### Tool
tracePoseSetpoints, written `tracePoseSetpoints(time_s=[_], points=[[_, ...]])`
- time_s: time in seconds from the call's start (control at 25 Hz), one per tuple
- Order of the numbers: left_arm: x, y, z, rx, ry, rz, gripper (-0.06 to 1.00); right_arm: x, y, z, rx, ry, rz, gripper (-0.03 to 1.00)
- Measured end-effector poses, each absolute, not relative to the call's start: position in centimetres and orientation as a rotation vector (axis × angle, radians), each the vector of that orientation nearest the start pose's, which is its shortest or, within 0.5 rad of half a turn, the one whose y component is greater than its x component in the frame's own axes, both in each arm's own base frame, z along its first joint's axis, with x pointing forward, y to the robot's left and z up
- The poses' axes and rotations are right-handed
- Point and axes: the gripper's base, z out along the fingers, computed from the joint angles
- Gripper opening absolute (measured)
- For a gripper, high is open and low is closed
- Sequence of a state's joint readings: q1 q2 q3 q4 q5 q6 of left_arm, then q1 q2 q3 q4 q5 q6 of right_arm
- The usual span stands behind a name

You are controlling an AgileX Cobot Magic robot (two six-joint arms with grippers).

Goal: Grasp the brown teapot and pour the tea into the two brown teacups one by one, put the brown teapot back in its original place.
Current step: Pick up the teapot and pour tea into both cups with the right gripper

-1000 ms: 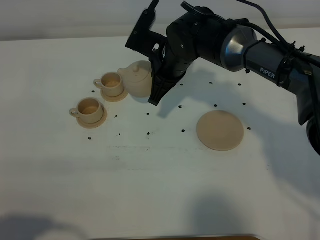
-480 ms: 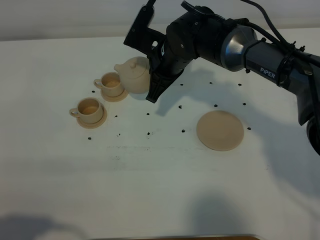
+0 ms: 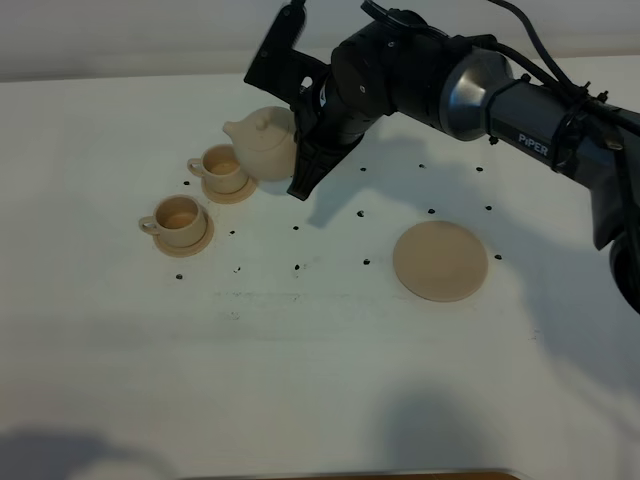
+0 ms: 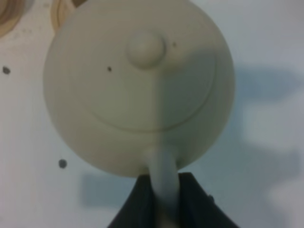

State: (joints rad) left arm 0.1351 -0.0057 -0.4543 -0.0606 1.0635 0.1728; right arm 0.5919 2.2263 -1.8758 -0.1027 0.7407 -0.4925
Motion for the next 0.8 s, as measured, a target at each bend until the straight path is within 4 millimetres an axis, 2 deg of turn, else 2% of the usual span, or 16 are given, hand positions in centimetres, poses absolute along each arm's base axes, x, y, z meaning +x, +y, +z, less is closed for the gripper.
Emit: tracePoseSetpoints(time_s=[0.8], points=[[-0.02, -0.49, 26.44, 0.041, 2.087, 0.114, 0.53, 42.01, 27.55, 19.64, -1.369, 2.196, -0.062, 0.08]])
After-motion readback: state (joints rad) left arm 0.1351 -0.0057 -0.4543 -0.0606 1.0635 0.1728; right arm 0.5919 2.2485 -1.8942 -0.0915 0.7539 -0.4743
